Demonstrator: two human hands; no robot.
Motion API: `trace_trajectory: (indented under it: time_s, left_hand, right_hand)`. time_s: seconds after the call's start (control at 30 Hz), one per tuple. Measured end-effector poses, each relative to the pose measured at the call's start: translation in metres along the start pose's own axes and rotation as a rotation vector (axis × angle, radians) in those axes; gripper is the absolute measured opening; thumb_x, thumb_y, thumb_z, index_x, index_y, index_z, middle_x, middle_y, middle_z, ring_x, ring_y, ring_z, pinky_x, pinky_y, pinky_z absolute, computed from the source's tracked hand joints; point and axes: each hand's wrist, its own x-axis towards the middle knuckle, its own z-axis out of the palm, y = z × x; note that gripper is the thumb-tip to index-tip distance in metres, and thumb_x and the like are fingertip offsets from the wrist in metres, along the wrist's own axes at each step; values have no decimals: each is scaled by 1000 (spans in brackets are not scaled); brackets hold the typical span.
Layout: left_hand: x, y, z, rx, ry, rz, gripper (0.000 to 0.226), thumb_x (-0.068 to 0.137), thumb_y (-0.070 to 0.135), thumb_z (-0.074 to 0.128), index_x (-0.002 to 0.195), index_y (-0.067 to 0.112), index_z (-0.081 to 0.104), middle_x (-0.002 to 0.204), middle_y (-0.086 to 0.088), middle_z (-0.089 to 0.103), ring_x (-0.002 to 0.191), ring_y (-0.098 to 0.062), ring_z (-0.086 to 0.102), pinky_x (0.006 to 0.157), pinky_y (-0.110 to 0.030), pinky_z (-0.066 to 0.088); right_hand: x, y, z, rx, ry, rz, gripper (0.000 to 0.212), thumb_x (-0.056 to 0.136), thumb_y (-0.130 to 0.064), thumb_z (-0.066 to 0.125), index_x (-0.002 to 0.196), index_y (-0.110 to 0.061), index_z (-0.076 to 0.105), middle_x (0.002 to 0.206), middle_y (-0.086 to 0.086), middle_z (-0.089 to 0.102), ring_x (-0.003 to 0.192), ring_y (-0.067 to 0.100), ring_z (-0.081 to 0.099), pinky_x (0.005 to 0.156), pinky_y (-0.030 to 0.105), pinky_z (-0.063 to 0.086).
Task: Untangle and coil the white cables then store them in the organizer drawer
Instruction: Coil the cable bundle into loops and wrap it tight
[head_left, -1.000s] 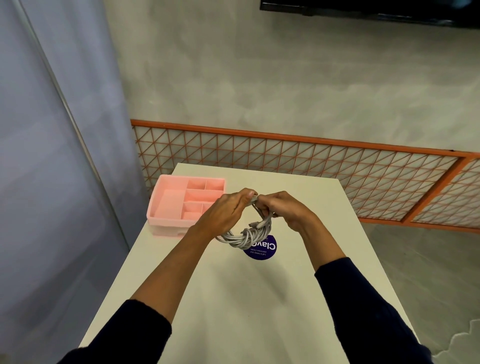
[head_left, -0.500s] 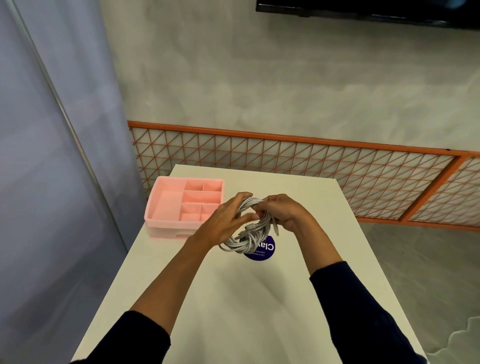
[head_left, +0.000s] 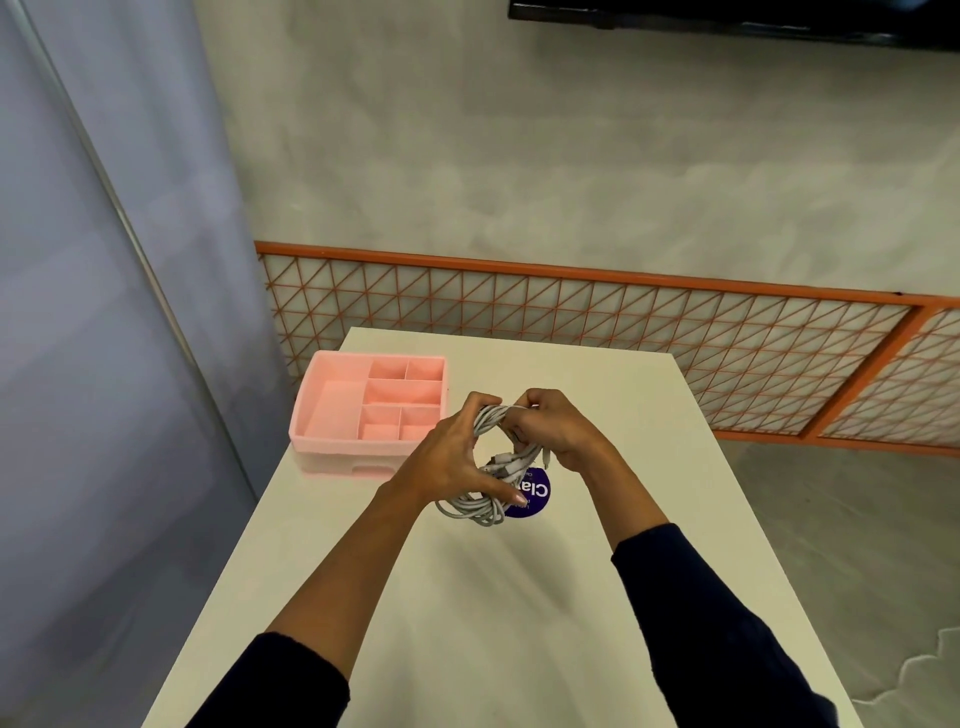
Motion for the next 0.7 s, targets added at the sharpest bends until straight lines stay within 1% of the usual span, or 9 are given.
trace_trajectory:
  time_s: [0.13, 0.23, 0.3, 0.37, 0.43, 0.47, 0.57, 0.67, 0.7]
  left_hand:
    - [-1, 3, 0, -9, -8, 0, 102, 42, 55, 91, 124, 33, 35, 112, 8, 62, 101, -13, 62, 82, -29, 55]
    - [-1, 7, -1, -29, 27, -13, 84, 54, 53, 88, 120, 31, 40, 87, 12, 62, 67, -4, 53, 59, -17, 43]
    - [0, 9, -2, -48, 61, -22, 64, 70, 52, 78, 117, 29, 43, 80, 10, 61, 57, -9, 46, 53, -19, 38]
    - [2, 8, -4, -36, 93, -31, 46, 83, 46, 68, 117, 24, 46, 87, 9, 63, 67, -9, 56, 57, -14, 42]
    - [4, 8, -6, -15, 102, -43, 40, 89, 41, 63, 119, 20, 48, 94, 6, 65, 82, -11, 61, 64, -12, 43]
    - [5, 7, -6, -6, 99, -46, 39, 89, 40, 63, 118, 19, 49, 95, 5, 65, 82, -13, 61, 65, -15, 43]
    - [6, 4, -11, 34, 112, -11, 48, 79, 46, 73, 112, 24, 47, 83, 0, 63, 66, -13, 52, 59, -22, 40]
    - [7, 4, -16, 49, 136, 36, 61, 69, 44, 82, 113, 26, 43, 80, 14, 56, 64, -4, 47, 55, -15, 35]
    - [7, 4, -15, 37, 135, 47, 62, 70, 45, 81, 114, 26, 42, 81, 13, 55, 64, -5, 47, 55, -14, 35]
  right_hand:
    - [0, -5, 0, -102, 58, -44, 12, 76, -15, 63, 68, -13, 54, 69, 7, 62, 64, 20, 57, 60, 28, 46]
    - [0, -8, -4, -157, 68, -81, 13, 74, -13, 63, 64, -14, 54, 66, 3, 59, 62, 16, 53, 58, 25, 42]
    - [-1, -10, -8, -208, 59, -110, 11, 72, -12, 62, 64, -14, 56, 64, 2, 57, 60, 14, 51, 55, 23, 40]
    - [-3, -12, -12, -244, 39, -140, 8, 71, -14, 62, 65, -15, 58, 64, 1, 58, 60, 14, 51, 55, 23, 40]
    - [-4, -14, -15, -273, 19, -175, 6, 72, -16, 63, 67, -14, 60, 64, 1, 59, 62, 15, 52, 56, 24, 40]
    - [-4, -15, -17, -278, 8, -191, 5, 72, -16, 63, 69, -13, 61, 64, 1, 59, 62, 15, 52, 56, 24, 40]
    - [-5, -14, -14, -130, 11, -204, 4, 75, -12, 66, 75, -9, 64, 66, 4, 62, 61, 15, 55, 57, 25, 44]
    - [-3, -12, -6, 191, 123, -136, 13, 73, -6, 72, 80, -10, 62, 72, 13, 66, 62, 21, 59, 61, 31, 48]
    - [-2, -12, -4, 230, 138, -117, 15, 72, -5, 72, 80, -10, 61, 73, 14, 65, 61, 22, 58, 59, 30, 48]
